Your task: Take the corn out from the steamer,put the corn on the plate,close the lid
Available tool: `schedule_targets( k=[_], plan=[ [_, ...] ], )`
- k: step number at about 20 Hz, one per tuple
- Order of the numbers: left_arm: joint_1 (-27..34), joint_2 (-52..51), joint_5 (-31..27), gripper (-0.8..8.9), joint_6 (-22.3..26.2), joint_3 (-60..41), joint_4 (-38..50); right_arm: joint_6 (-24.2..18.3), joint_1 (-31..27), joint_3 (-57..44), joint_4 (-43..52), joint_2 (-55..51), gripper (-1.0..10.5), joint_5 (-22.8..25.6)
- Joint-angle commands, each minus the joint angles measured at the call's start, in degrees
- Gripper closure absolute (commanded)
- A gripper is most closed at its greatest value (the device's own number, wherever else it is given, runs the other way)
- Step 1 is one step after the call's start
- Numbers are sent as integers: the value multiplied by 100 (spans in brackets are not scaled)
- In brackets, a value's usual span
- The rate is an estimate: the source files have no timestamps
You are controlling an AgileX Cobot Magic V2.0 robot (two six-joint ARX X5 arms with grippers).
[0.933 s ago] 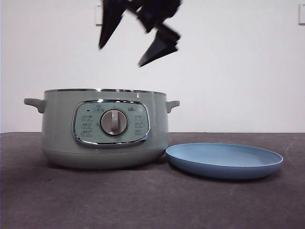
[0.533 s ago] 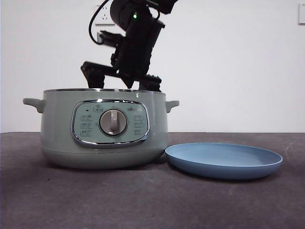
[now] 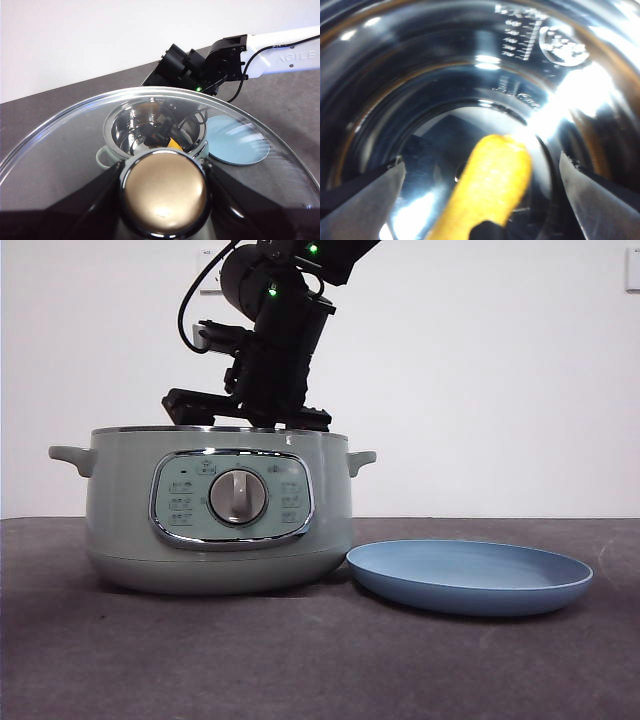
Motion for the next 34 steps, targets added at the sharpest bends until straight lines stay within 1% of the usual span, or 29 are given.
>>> schedule_targets(
  k=[1,4,5,6,7,8,10,13,15,17,19,20,22,24,27,29,31,34],
  plan=[
    [-7,-61,2,822,7,76,247,37,59,-96,-133,262,362,13],
    [-7,-61,2,822,4,76,243,39,59,-96,-173,262,363,13],
    [-7,-61,0,822,7,76,232,39,59,-96,-166,262,384,22],
    [-7,-61,2,822,7,76,208,42,59,-96,-157,262,435,48],
    [-7,-61,2,822,7,76,181,44,59,-96,-160,262,510,125],
    [-7,-61,0,822,4,76,160,50,59,-96,-160,262,615,138],
    [-7,-61,2,822,7,76,153,48,59,-96,-129,262,947,133],
    [-7,-61,2,822,7,76,162,221,92,-90,136,229,958,107],
    [-7,-61,2,822,9,76,179,219,92,-90,142,-74,958,118],
    [-7,-61,4,822,7,76,275,219,92,-90,35,-629,958,116],
    [-4,-59,4,822,4,76,323,221,39,-90,-260,-1381,958,164],
    [-4,-59,4,822,-2,76,387,299,-31,-90,-470,-1738,958,170],
    [-4,-59,17,822,0,76,511,273,-295,-92,-1047,-2321,959,304],
    [-4,-55,17,822,-2,76,535,249,-570,-107,-1456,-2599,959,293],
    [-4,-48,20,822,-4,76,533,170,-887,-278,-1729,-2789,959,280],
    [-4,-48,22,822,-31,76,531,173,-1062,-688,-1611,-2900,959,251],
    [-4,-48,20,822,-39,76,527,223,-1193,-1353,-1248,-3038,959,232],
    [-4,-48,20,822,-39,76,527,529,-1447,-2719,-297,-3305,959,-195]
  ],
)
